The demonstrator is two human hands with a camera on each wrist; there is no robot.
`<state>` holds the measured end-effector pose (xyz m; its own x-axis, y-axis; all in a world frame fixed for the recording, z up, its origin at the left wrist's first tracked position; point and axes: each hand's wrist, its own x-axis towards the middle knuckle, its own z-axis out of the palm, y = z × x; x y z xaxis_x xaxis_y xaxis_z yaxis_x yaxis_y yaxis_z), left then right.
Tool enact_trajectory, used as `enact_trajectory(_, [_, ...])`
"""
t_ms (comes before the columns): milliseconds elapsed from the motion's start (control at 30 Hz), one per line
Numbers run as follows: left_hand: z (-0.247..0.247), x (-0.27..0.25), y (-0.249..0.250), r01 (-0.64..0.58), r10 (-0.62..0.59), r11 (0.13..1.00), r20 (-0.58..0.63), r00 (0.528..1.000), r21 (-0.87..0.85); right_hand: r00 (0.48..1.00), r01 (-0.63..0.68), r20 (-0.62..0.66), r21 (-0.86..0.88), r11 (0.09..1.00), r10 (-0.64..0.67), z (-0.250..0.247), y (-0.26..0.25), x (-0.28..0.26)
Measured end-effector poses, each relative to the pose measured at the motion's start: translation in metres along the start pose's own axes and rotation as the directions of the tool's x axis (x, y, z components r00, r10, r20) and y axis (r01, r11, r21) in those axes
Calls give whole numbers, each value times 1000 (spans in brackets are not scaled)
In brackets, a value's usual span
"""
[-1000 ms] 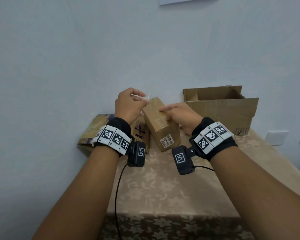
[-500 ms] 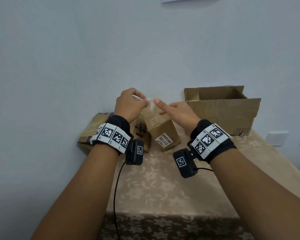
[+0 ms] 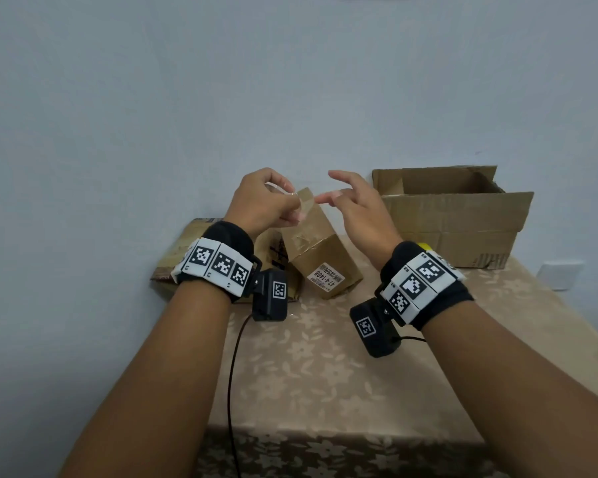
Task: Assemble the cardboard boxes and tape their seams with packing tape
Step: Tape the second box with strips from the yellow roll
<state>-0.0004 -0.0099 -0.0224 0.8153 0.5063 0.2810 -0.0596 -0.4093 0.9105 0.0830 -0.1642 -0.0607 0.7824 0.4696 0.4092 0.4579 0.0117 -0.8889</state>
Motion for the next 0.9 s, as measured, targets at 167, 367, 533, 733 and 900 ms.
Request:
enact_trajectory(167, [7, 0, -9, 108, -104, 983, 35, 994, -147, 997, 2, 79, 72, 997, -8, 6, 4, 3])
enact_trajectory(367, [6, 2, -14, 98, -86, 976, 72, 994, -194, 998, -62, -26, 106, 992, 65, 7, 10, 11])
enact_trajectory(533, [8, 5, -7, 76, -64, 991, 111, 992, -109, 994, -95, -37, 106, 990, 99, 2, 15, 13])
enact_trajectory(733, [15, 14, 9, 119, -81, 977, 209, 975, -175, 991, -125, -36, 156, 980, 132, 0, 15, 15])
enact_trajectory(900, [18, 23, 11, 161, -124, 977, 244, 962, -137, 987, -151, -8, 245, 958, 158, -2, 13, 18])
